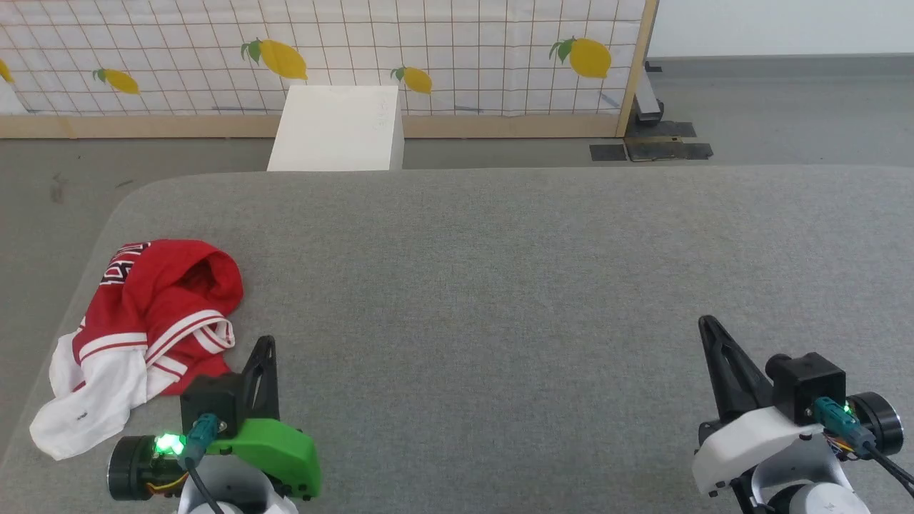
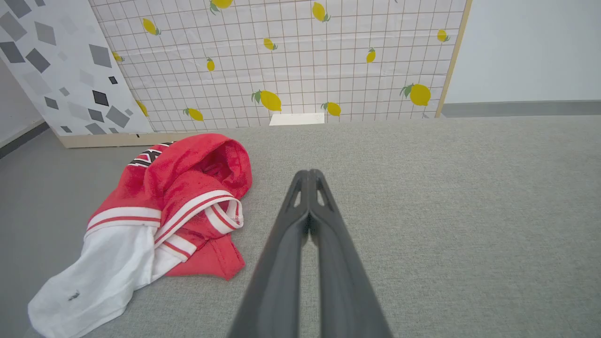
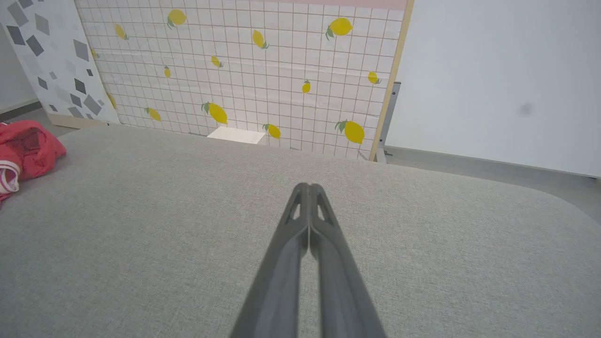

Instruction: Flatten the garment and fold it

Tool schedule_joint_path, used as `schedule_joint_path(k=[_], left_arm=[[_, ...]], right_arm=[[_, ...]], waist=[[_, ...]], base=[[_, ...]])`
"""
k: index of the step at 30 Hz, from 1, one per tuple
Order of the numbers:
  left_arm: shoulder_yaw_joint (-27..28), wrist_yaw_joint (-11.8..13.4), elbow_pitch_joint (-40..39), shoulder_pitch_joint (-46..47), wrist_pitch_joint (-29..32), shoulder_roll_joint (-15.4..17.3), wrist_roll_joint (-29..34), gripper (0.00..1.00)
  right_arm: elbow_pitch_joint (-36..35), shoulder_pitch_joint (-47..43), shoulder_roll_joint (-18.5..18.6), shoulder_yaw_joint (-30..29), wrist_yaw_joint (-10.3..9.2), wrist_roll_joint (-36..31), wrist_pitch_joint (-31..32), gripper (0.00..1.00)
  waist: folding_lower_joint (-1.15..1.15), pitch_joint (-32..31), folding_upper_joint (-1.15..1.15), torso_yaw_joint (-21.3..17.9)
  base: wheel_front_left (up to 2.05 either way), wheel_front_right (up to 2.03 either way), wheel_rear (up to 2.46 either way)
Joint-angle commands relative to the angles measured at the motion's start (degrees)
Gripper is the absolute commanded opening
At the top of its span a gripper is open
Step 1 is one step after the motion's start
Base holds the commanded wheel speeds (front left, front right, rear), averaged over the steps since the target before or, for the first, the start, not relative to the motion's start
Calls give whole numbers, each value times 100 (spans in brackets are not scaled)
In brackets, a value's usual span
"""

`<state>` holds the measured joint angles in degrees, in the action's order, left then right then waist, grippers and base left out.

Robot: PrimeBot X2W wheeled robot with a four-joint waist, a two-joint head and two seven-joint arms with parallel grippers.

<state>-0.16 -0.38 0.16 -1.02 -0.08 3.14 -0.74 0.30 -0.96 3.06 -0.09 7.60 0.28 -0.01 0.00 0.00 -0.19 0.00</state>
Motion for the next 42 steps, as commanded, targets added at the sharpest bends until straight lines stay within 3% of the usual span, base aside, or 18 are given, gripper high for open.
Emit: schedule_joint_path(k=[1, 17, 18, 19, 42], left_arm=[[16, 38, -16, 102, 8, -26, 74, 0], [16, 38, -16, 102, 8, -26, 74, 0], [16, 38, -16, 102, 8, -26, 74, 100], [-4, 0, 0, -4, -1, 0, -7, 100], [-132, -8, 201, 70, -238, 2, -65, 100]], right_arm=[[-30, 96, -18, 9, -11, -28, 1, 0], [-30, 96, -18, 9, -11, -28, 1, 0], [-30, 96, -18, 9, -11, -28, 1, 100], [1, -1, 1, 0, 0, 1, 0, 100], [195, 56, -1, 7, -2, 3, -239, 100]], waist=[[0, 0, 19, 0], [0, 0, 19, 0], [0, 0, 19, 0], [0, 0, 0, 0], [0, 17, 3, -3]], base=[[0, 0, 0], [0, 0, 0], [0, 0, 0], [0, 0, 0], [0, 0, 0]])
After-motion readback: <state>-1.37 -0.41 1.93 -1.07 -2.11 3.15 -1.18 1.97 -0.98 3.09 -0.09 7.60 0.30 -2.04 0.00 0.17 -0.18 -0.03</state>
